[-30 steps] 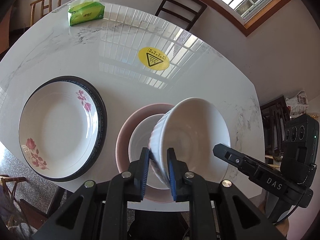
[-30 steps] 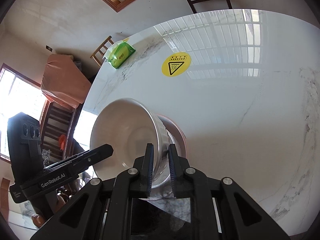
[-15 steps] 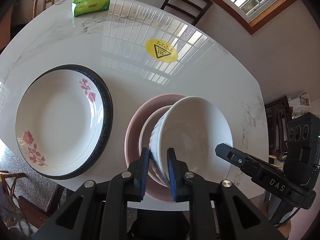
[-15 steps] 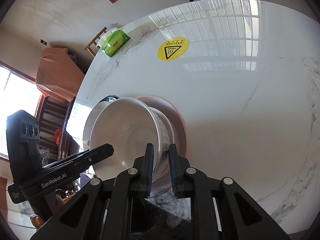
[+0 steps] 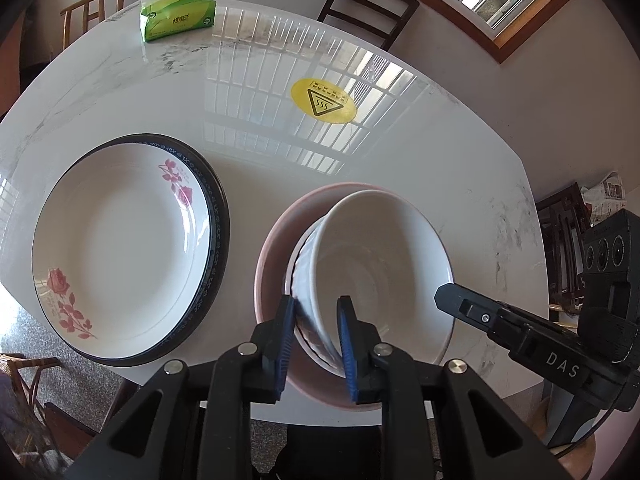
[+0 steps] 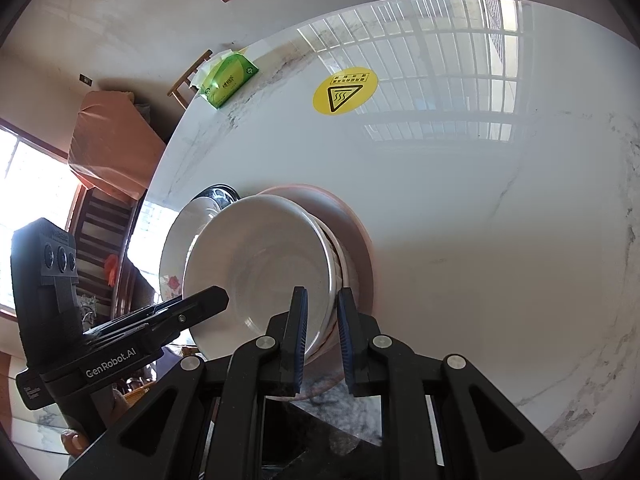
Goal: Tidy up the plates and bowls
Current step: 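Open both tools and pull them back from the nested bowls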
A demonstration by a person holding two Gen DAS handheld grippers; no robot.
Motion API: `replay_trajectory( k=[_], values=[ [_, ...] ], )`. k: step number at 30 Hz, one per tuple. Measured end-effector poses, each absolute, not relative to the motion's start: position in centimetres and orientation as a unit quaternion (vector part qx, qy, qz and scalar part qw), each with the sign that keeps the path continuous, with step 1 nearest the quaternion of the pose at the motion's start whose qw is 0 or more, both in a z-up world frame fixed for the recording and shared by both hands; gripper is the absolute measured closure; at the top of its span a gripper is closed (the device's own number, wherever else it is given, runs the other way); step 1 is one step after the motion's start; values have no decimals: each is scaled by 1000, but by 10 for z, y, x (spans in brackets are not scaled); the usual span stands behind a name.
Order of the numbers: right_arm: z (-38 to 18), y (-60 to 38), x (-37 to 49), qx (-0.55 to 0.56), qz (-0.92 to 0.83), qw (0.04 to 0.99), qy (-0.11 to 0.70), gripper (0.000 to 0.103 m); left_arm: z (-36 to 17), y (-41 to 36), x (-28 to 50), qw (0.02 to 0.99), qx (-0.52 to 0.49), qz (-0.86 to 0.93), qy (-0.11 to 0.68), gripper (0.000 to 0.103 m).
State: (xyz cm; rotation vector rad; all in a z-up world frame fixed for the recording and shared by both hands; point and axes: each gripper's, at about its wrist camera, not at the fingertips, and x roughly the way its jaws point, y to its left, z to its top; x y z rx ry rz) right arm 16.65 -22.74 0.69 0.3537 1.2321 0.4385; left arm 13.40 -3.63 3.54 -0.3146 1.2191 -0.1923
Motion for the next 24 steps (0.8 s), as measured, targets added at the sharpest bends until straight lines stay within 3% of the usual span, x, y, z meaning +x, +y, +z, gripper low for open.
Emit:
replay_trajectory(
  k=[8,14,17,24],
  values=[
    [12,-223,155,150,200,800,545,85,43,-34,117,834,-133,-124,520,64],
    [35,-229,112,110,169,876,439,62,49,-11,89,873,-120,-95,464,58],
    [38,-230,82,86,132,910,385,44,48,7,77,879,-122,-69,456,58],
    [24,-244,53,77,93,924,363,43,34,32,74,865,-130,-58,481,58]
  ],
)
